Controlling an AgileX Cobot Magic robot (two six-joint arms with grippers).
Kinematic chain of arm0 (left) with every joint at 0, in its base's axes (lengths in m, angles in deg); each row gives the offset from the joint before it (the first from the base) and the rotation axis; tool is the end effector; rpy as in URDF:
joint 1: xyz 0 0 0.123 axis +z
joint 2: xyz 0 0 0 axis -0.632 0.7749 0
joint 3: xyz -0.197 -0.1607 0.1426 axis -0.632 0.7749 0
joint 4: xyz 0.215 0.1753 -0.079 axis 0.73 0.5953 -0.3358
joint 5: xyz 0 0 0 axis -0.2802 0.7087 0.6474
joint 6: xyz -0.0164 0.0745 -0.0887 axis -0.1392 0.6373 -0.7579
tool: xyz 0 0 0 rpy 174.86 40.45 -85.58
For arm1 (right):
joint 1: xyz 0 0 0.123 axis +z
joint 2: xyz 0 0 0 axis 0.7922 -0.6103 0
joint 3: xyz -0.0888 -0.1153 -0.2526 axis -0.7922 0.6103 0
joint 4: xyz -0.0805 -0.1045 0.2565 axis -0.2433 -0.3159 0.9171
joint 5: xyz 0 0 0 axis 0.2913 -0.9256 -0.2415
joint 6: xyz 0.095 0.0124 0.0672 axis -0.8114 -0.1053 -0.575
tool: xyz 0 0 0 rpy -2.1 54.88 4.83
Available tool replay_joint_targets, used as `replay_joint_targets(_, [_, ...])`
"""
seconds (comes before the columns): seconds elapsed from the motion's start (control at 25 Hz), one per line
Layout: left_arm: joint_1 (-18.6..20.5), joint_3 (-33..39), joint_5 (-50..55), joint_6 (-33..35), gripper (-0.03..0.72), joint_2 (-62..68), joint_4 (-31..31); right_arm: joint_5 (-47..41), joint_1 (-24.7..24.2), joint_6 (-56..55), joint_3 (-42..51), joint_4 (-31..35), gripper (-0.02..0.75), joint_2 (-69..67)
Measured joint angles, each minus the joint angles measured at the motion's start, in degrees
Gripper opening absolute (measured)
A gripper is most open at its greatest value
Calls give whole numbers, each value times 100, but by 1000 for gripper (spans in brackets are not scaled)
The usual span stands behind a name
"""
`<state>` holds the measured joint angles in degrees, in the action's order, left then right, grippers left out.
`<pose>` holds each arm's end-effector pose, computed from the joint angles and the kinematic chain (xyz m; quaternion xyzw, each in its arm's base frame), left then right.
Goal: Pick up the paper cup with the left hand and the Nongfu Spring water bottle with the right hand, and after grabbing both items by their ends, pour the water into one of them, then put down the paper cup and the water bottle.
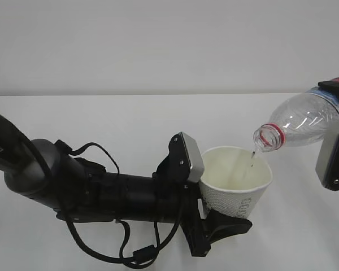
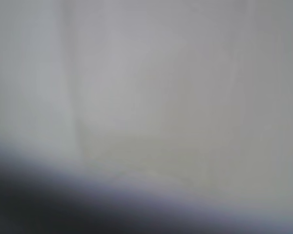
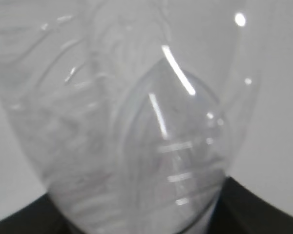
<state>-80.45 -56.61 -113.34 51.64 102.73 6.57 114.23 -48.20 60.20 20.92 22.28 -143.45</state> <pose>0.2627 -0.3286 0.0498 0.4994 0.6324 -0.4141 0.4234 0.2738 0.0402 0.1802 -0.5989 0.4796 -0.3868 0.5116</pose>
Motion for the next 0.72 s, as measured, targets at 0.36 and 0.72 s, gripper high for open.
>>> replay_joint_targets(0.36, [0, 0, 0, 0, 512, 0, 2, 16, 0, 45, 0, 0, 405, 0])
replay_joint_targets(0.72, [0, 0, 0, 0, 512, 0, 2, 16, 0, 49, 0, 55, 405, 0])
